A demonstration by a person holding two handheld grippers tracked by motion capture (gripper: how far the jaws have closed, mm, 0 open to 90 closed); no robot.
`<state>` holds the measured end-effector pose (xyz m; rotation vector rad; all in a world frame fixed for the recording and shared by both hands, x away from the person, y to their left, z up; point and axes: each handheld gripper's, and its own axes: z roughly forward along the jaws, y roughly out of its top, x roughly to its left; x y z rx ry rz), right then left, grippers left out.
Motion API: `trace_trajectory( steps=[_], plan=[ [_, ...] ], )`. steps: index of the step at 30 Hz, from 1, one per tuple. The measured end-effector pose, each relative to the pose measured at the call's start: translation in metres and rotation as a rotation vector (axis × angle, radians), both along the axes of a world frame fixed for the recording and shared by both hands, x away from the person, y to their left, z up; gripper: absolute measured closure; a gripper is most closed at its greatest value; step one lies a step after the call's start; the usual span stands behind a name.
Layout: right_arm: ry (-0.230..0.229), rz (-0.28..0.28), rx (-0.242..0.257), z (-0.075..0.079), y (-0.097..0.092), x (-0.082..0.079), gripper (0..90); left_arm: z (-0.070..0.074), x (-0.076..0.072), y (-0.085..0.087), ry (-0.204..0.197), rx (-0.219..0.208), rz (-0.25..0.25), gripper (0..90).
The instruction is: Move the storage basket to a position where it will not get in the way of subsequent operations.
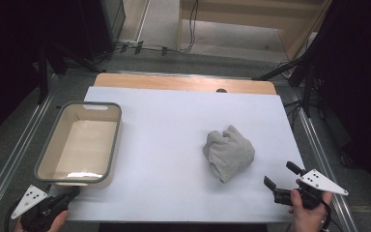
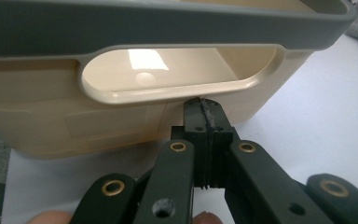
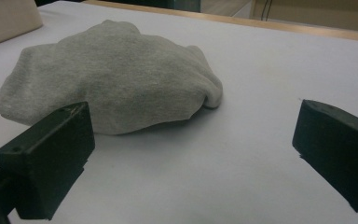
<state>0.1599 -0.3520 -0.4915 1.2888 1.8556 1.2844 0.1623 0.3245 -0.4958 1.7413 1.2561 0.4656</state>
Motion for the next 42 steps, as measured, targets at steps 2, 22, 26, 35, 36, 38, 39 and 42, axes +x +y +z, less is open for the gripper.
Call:
trace_trajectory(
  steps=[2, 22, 26, 35, 36, 38, 39, 42],
  plan=[
    [0.001, 0.004, -0.001, 0.000, 0.001, 0.000, 0.0, 0.000, 0.003, 0.001, 0.001, -0.001, 0.004, 89.9],
    [0.003, 0.003, 0.003, -0.001, 0.000, 0.001, 0.0, 0.000, 0.023, 0.001, 0.003, -0.012, 0.013, 89.8],
    [0.002, 0.003, 0.003, 0.000, 0.000, 0.001, 0.0, -0.001, 0.026, 0.002, 0.005, -0.017, 0.015, 89.8],
    [0.005, 0.015, 0.003, -0.001, 0.001, 0.001, 0.0, -0.001, 0.027, 0.001, 0.002, -0.017, 0.016, 89.8],
    [0.004, 0.015, 0.004, -0.001, 0.001, 0.001, 0.0, -0.001, 0.028, 0.002, 0.003, -0.018, 0.016, 89.8],
    [0.004, 0.016, 0.003, 0.000, 0.001, 0.001, 0.0, -0.002, 0.028, 0.002, 0.003, -0.023, 0.018, 89.8],
    [0.003, 0.016, 0.003, 0.000, 0.001, 0.001, 0.0, -0.002, 0.027, 0.001, 0.006, -0.025, 0.018, 89.7],
    [0.003, 0.019, 0.004, 0.000, 0.001, 0.001, 0.0, 0.000, 0.026, 0.001, 0.005, -0.044, 0.009, 89.7]
  ],
)
